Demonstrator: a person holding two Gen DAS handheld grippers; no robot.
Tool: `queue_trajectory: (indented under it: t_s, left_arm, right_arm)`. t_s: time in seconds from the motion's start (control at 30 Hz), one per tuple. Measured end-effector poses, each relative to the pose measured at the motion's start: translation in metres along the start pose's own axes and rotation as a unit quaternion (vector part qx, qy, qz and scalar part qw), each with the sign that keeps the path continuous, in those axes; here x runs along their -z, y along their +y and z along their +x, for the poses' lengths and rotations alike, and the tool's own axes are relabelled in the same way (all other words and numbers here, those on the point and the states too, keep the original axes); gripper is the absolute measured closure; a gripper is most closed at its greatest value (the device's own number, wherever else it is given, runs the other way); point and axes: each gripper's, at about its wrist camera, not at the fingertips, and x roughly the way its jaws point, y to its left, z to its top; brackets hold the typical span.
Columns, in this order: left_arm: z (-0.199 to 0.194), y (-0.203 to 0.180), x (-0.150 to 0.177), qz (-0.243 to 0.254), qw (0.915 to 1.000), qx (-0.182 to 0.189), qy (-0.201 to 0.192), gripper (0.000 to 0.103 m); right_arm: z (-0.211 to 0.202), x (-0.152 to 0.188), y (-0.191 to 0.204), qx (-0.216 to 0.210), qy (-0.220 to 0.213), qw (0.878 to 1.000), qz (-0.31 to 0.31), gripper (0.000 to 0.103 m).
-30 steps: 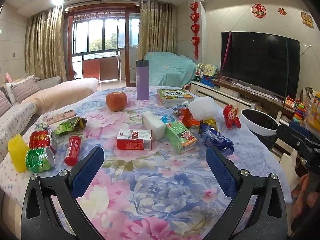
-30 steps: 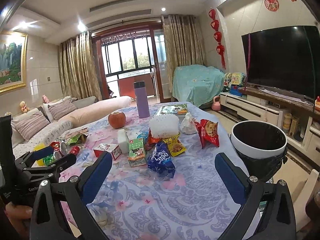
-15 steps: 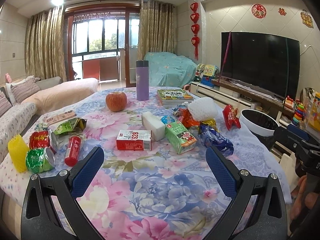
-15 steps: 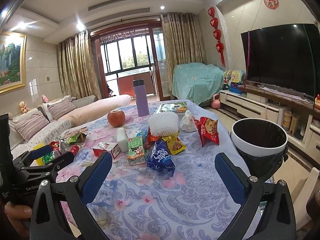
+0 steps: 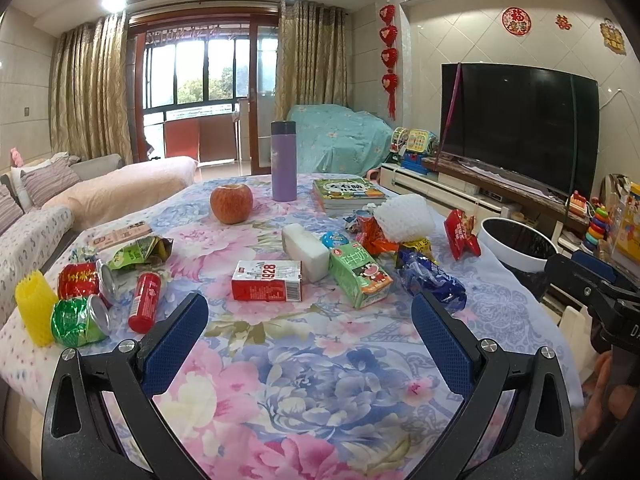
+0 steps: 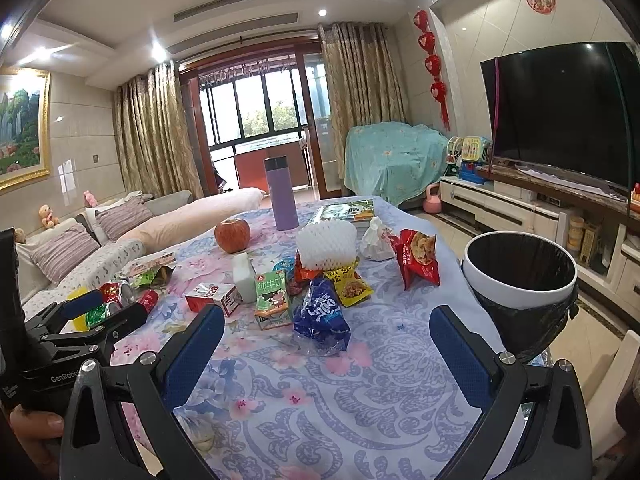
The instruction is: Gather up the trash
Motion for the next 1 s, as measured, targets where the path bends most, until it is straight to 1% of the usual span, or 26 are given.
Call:
queue_trajectory:
  t_s: [0.27, 0.5, 0.7, 1.0]
  left_arm:
    - [0.002, 0.0, 0.002, -0.001, 1.0, 0.0, 0.004, 0.0]
    - [0.008, 0.006, 0.004, -0.007, 0.9999, -0.006, 0.012, 0.0]
    - [0.018, 0.018, 0.008, -0.023, 0.9993, -0.006, 0.028, 0.0]
    - [0.042, 0.026, 0.012, -0.021, 0.9981, -0.013, 0.056, 0.0]
  right_arm:
    - [0.001, 0.001, 0.0, -0.001, 0.002, 1.0, 0.0, 0.0]
    - [0.003, 0.001, 0.004, -0.014, 0.008, 1.0, 0.0, 0.0]
    - [0.01, 0.001, 0.005, -0.024, 0.022, 0.999, 0.005, 0.0]
    - [0.034, 0.003, 0.005, -0.044, 0.058, 0.997, 0.018, 0.0]
